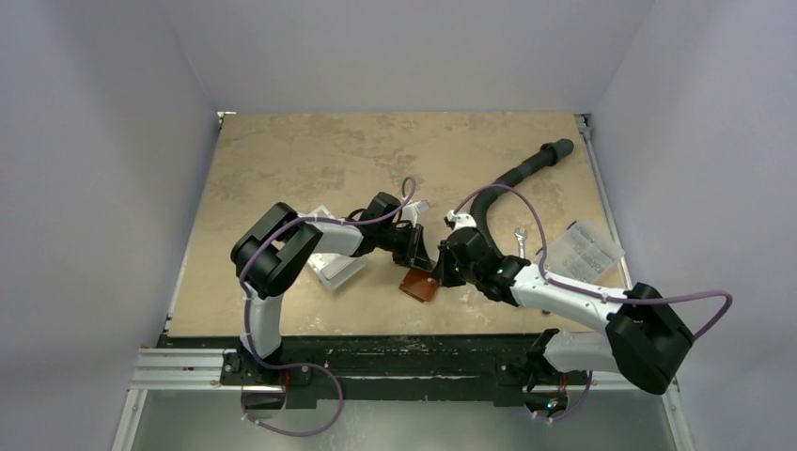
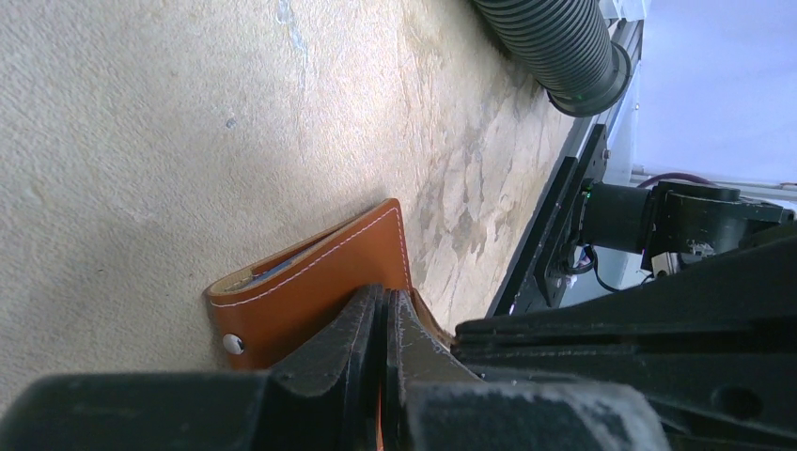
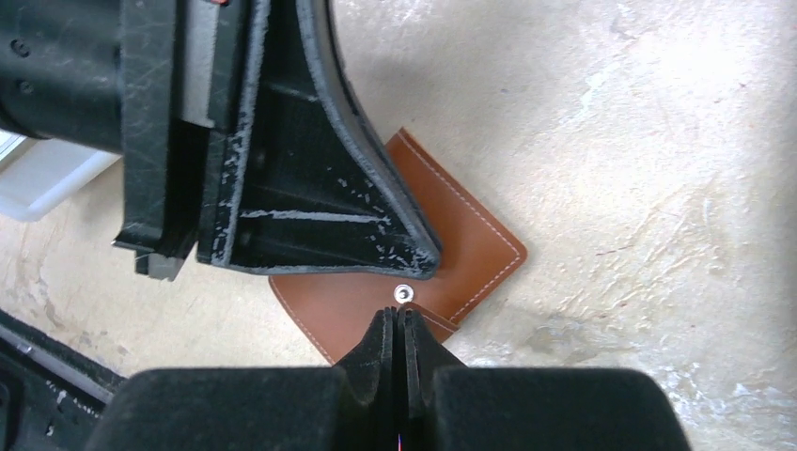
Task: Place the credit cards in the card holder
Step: Close the card holder at the center of the board.
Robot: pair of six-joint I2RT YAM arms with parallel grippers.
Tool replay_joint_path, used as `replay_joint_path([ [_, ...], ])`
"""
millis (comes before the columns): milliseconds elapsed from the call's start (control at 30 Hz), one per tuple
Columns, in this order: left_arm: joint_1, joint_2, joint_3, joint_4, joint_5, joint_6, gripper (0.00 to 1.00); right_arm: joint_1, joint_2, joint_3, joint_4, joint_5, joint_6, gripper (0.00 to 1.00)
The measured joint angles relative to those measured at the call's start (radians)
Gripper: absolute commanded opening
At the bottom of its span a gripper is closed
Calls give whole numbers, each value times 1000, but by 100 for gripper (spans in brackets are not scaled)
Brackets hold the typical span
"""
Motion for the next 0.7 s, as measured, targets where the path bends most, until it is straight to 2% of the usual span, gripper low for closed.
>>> replay_joint_path([
  [700, 0, 0, 0, 1, 0, 0, 0, -16, 91, 0, 58, -9, -5, 0],
])
